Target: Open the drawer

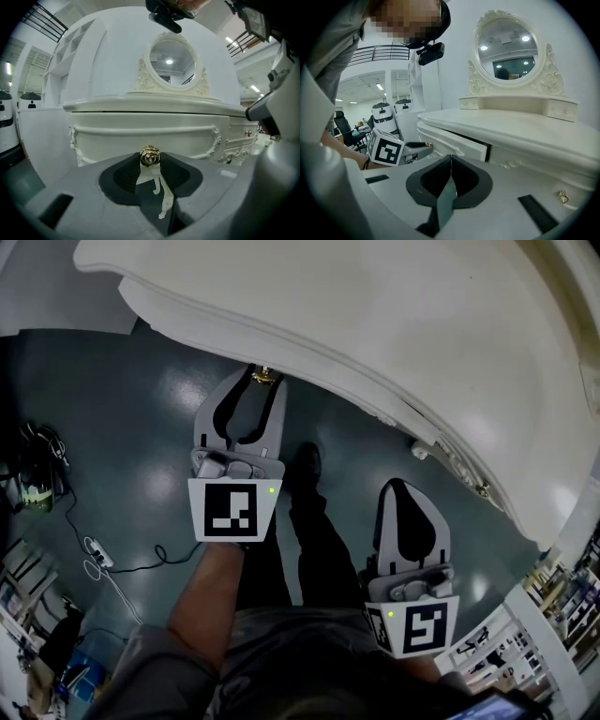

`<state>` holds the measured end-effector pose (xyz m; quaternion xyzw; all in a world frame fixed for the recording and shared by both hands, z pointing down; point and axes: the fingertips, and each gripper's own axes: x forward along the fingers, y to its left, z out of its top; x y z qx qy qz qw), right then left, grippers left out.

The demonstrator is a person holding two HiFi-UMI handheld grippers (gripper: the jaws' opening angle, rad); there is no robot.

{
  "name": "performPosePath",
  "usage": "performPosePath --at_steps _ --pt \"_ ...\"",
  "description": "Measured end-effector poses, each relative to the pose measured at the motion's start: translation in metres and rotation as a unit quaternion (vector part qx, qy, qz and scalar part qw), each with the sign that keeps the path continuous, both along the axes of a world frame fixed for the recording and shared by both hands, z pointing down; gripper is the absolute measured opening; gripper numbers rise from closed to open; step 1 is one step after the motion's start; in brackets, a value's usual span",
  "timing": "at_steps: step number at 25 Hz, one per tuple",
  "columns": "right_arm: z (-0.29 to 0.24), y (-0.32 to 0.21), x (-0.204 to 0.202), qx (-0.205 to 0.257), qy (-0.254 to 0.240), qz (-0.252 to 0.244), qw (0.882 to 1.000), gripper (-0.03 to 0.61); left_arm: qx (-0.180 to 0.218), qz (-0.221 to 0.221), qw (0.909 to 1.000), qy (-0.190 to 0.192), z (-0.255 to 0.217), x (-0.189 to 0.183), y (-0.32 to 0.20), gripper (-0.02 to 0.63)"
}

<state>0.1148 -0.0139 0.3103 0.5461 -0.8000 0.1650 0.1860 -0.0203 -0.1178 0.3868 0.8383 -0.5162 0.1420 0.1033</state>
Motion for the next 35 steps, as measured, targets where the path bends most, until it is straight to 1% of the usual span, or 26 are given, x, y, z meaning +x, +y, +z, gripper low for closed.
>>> performPosePath --at_steps 5,9,14,18,21,23,26,29,35 --pt "-0.010 0.010 -0.007 0.011 -0.010 -0.009 1.000 0.014 -0.002 -0.004 1.0000 -0.003 -0.001 -0.010 0.014 0.141" --pt "-0.017 0.016 -0.017 0.024 -0.027 -0.034 0.999 0.014 0.003 -0.008 0.9999 -0.009 -0.001 -0.014 0.021 0.141" --pt "-0.021 0.024 -0.022 0.033 -0.034 -0.053 0.997 0.014 0.009 -0.033 0.9994 0.006 -0.001 -0.017 0.028 0.140" --pt "-0.025 0.031 -0.021 0.037 -0.033 -0.042 0.998 0.014 0.012 -0.023 0.9996 -0.007 0.000 -0.020 0.034 0.140" --pt "-0.028 0.038 -0.024 0.040 -0.034 -0.029 0.998 0.014 0.017 -0.021 0.9996 0.006 -0.003 -0.021 0.038 0.140" --pt "-0.028 0.045 -0.029 0.042 -0.033 -0.024 0.998 0.014 0.014 -0.014 0.9998 0.001 -0.001 -0.024 0.044 0.140" --pt "-0.032 0.056 -0.036 0.044 -0.033 -0.019 0.998 0.014 0.007 -0.016 0.9998 0.000 0.000 -0.031 0.057 0.140" --pt "-0.035 0.065 -0.038 0.048 -0.028 -0.012 0.998 0.014 0.015 -0.008 0.9998 -0.006 -0.001 -0.036 0.063 0.140" --pt "-0.035 0.083 -0.041 0.052 -0.024 -0.003 0.998 0.014 0.014 -0.008 0.9999 -0.005 0.000 -0.040 0.076 0.139"
